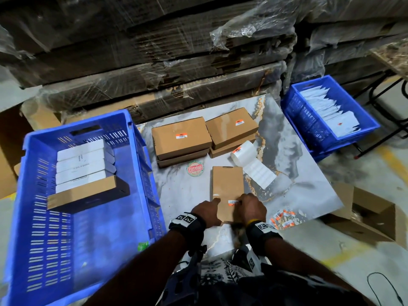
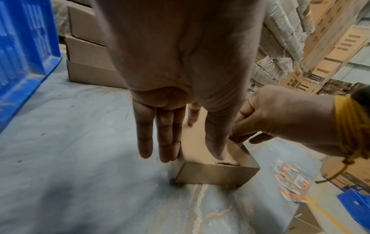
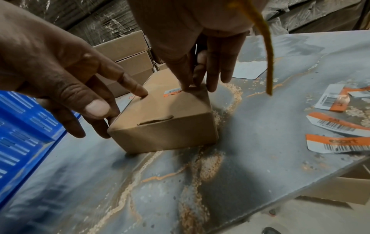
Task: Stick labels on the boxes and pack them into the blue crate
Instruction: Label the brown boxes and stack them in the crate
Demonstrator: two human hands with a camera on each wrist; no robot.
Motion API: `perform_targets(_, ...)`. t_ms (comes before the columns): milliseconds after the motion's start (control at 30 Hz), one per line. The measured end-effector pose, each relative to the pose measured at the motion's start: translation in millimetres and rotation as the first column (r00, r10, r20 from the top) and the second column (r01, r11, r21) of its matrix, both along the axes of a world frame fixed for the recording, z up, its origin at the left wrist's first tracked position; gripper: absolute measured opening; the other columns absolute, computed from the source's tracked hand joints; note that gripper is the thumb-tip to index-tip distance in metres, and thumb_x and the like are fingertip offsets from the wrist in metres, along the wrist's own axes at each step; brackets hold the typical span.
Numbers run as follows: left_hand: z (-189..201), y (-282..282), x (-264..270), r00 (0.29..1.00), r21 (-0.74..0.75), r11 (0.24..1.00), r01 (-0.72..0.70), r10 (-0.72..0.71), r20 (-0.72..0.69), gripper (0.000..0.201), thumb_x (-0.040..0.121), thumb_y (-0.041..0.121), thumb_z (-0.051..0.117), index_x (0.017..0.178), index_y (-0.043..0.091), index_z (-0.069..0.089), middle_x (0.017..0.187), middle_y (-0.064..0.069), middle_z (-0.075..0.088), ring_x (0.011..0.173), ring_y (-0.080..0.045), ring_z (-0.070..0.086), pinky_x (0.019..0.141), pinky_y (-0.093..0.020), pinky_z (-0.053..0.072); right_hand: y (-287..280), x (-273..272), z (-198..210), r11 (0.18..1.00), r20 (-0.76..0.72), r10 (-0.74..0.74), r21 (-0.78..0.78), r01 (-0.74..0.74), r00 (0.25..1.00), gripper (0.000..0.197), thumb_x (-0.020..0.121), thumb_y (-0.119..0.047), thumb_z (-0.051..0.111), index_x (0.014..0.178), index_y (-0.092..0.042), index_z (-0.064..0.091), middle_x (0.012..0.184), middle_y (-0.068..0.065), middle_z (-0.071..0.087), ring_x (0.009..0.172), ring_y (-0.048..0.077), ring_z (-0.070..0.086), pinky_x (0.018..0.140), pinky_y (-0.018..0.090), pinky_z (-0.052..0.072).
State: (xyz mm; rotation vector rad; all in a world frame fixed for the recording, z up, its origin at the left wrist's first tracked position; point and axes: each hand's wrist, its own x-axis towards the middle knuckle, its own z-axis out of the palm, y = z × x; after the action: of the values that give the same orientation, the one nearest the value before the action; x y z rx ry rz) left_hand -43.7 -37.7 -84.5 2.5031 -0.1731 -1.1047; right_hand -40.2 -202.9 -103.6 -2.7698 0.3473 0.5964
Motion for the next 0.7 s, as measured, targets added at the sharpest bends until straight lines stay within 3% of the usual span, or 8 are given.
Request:
perform_targets(367,1.7,0.3,-0.2,1.0,0.008,1.0,0.016,-0.016,-0.02,0.089,0.084,0.033,0.073,0.154,0.018,0.02,0.137,-0.021,0.05,0.124,-0.035,0.052,0.099,-0.039,0.047,3.0,5.5,-0.6,0.999,-0.011,-0.038,-0.006,0.038,0.999,0.028,0.085,-0.023,0.056,0.109,-0.019,0.069,0.114,0.008,0.064,0.107,0.03,0.063,0.088,0.037,0.051)
perform_targets(700,1.9,-0.3,0.1,1.0,0.017,1.0,0.019,-0.019,-0.019,0.091,0.083,0.034,0.074,0.154,0.018,0.019,0.137,-0.021,0.051,0.123,-0.035,0.053,0.099,-0.04,0.047,0.2,3.7,-1.0,0.999,0.004,-0.037,0.009,0.037,0.999,0.025,0.085,-0.026,0.057,0.105,-0.023,0.07,0.113,0.006,0.064,0.104,0.03,0.063,0.088,0.036,0.051)
